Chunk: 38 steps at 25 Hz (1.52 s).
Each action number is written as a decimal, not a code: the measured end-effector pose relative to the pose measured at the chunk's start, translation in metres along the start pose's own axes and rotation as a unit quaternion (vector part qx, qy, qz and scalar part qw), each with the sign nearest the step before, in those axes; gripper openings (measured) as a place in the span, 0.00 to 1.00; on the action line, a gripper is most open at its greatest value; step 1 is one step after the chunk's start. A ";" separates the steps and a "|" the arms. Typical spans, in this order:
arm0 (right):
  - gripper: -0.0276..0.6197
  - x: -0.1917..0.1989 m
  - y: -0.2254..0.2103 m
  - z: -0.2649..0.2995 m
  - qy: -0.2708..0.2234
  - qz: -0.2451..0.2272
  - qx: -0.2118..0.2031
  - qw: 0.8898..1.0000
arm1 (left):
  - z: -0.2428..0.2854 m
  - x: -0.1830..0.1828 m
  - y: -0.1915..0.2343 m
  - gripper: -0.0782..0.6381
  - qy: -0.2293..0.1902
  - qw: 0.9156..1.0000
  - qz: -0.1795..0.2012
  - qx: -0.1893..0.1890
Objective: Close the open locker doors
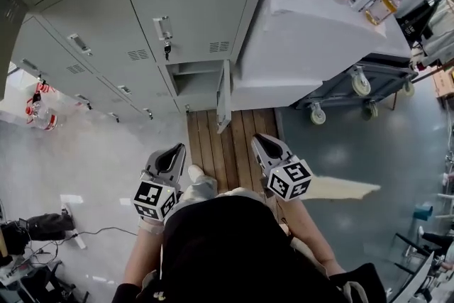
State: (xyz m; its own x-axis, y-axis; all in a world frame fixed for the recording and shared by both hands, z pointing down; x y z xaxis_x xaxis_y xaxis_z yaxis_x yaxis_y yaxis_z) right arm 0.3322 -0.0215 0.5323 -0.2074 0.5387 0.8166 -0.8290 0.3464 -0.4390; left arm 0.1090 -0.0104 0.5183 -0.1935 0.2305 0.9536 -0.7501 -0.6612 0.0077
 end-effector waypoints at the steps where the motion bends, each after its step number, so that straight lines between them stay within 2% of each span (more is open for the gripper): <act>1: 0.11 -0.003 -0.002 0.012 0.003 0.000 0.005 1.000 | 0.004 0.001 0.010 0.14 0.002 1.000 -0.002 0.004; 5: 0.11 -0.012 -0.007 0.052 0.025 0.006 0.008 1.000 | 0.012 0.000 0.037 0.14 0.006 1.000 -0.001 0.015; 8: 0.11 -0.010 -0.014 0.079 0.055 -0.007 0.009 0.998 | 0.015 -0.001 0.050 0.14 0.008 1.000 -0.003 0.012; 13: 0.24 0.002 -0.034 0.116 0.114 -0.027 0.007 0.993 | 0.014 0.006 0.058 0.14 0.026 0.999 -0.019 -0.003; 17: 0.31 0.010 -0.053 0.145 0.157 -0.024 -0.001 0.987 | 0.016 0.010 0.066 0.14 0.042 0.998 -0.039 -0.032; 26: 0.34 0.045 -0.091 0.196 0.256 -0.012 -0.014 0.967 | 0.025 0.014 0.080 0.14 0.067 0.989 -0.073 -0.110; 29: 0.34 0.050 -0.098 0.208 0.271 -0.008 -0.019 0.962 | 0.028 0.013 0.082 0.14 0.069 0.986 -0.079 -0.129; 32: 0.39 0.052 -0.094 0.218 0.276 0.000 -0.039 0.960 | 0.028 0.016 0.084 0.14 0.076 0.983 -0.086 -0.146; 36: 0.38 0.053 -0.079 0.233 0.287 -0.020 -0.067 0.955 | 0.028 0.018 0.089 0.14 0.081 0.977 -0.096 -0.174; 38: 0.38 0.053 -0.074 0.240 0.293 -0.011 -0.078 0.953 | 0.028 0.018 0.092 0.14 0.082 0.974 -0.101 -0.186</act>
State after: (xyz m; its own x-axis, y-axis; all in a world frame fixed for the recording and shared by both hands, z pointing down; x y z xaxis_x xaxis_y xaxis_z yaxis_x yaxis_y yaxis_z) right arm 0.2576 -0.2030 0.6984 0.1725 0.8503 0.4973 -0.7335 0.4478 -0.5113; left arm 0.0546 -0.0872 0.5444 -0.0933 0.4598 0.8831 -0.9544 -0.2939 0.0521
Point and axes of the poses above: the fingertips, and each gripper's own axes: z forward along the fingers, y to its left, x out of its underside, the point moved 2 cm from there along -z, backward along the fingers, and after that the axes turned 10 degrees about z, right-handed, at the moved point
